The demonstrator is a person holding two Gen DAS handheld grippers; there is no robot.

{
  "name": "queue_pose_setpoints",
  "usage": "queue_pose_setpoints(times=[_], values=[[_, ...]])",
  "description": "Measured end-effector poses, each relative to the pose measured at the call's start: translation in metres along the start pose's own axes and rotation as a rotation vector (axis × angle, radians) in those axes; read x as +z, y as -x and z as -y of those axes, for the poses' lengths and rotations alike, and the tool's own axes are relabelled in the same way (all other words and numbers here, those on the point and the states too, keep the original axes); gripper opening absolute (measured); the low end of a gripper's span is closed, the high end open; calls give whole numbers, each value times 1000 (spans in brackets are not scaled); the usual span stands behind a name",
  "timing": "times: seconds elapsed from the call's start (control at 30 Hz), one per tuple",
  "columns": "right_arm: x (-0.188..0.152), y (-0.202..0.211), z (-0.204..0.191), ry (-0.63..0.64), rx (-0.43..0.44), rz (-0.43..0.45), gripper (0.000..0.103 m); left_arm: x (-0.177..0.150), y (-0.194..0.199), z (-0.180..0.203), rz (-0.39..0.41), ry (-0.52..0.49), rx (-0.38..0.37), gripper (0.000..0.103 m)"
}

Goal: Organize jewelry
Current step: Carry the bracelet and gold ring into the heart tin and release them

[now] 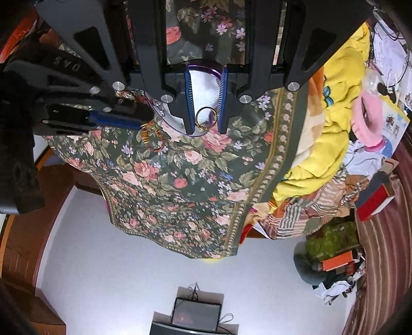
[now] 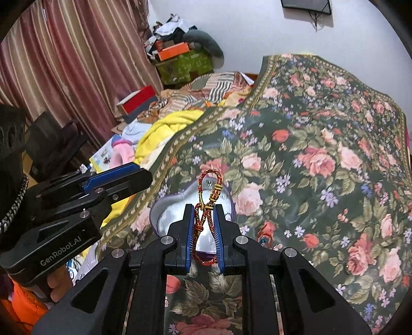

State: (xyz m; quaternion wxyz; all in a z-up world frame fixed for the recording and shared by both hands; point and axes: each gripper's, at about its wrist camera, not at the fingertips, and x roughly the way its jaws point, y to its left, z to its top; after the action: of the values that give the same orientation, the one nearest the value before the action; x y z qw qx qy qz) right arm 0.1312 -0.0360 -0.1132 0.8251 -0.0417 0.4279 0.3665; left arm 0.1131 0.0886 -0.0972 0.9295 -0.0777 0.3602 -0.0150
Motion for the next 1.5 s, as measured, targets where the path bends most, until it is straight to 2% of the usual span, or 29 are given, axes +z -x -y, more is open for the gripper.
queue_pose_setpoints(times=[0.27,0.73,0.93,1.2,1.33,1.5], values=[[-1,-11,2,10,6,-27,13,-3,-19,0,-41,16,-33,16],[-2,-21,1,54,2,-53,13,-2,-34,-2,-67,43,-58,16],[-1,-21,3,46,10,-66,22,-1,-32,-4,-67,46,-49,16],[1,-10,2,42,5,-45,23,3,-20,-4,-44,40,-21,16],[2,-2,0,41,1,-22,35,2,-8,-2,-25,30,-11,19],[6,8,-9,66,-10,6,35,2,6,-4,-7,28,2,22]])
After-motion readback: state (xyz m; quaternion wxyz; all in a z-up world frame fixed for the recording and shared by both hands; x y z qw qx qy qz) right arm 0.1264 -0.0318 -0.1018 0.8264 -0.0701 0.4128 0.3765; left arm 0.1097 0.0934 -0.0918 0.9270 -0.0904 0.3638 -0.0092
